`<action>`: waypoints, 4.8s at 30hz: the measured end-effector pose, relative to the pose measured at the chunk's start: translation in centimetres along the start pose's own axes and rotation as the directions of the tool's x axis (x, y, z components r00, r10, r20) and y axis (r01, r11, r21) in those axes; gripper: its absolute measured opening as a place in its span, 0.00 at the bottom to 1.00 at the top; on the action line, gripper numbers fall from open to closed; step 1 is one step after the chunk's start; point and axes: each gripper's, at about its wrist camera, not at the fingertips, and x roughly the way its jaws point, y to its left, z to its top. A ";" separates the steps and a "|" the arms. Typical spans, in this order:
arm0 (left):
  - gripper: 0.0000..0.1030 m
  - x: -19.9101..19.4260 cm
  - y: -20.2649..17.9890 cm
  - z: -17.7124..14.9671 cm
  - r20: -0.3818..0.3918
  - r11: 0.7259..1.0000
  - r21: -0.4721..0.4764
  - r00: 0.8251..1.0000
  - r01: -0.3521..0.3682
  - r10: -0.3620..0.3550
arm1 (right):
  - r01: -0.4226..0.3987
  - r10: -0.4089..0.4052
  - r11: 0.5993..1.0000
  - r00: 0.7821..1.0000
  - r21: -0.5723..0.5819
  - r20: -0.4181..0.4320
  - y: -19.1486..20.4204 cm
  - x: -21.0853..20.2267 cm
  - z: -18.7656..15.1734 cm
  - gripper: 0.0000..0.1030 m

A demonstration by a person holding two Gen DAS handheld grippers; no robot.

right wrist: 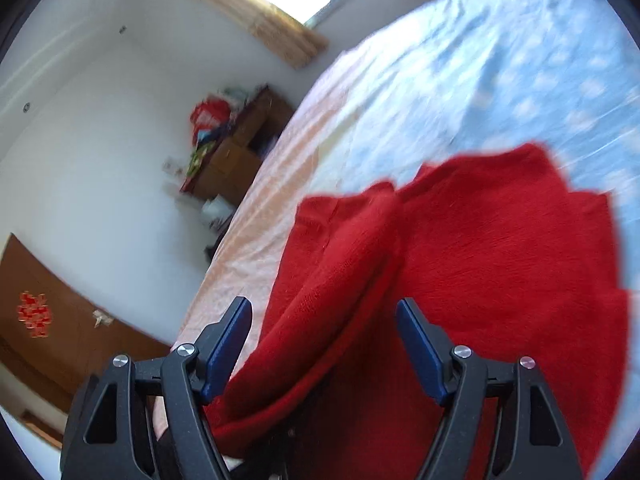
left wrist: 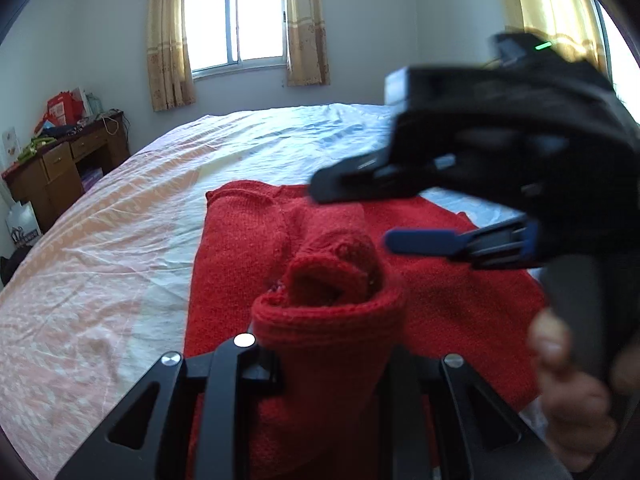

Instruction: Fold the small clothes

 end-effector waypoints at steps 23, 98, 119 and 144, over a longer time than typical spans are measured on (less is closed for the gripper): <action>0.22 -0.9 -9.1 3.2 0.005 0.995 0.070 0.997 0.073 -0.073 | 0.169 -0.161 0.950 0.986 -0.264 0.054 0.7 -6.8 2.9 0.23; 1.00 -2.1 -2.1 -2.4 -0.193 0.986 -0.054 0.971 -0.156 0.142 | 0.583 -0.526 0.770 0.810 -0.259 0.260 0.2 -9.3 -10.2 0.05; 1.00 -4.9 -0.1 -2.9 -0.209 0.980 -0.090 0.965 -0.179 0.158 | 0.533 -0.472 0.828 0.831 -0.175 0.294 3.1 -14.0 -14.0 0.08; 1.00 -3.0 1.0 0.4 -0.178 0.991 -0.078 0.980 -0.105 0.089 | 0.514 -0.465 0.856 0.816 -0.062 0.342 -0.6 -17.5 -9.7 0.62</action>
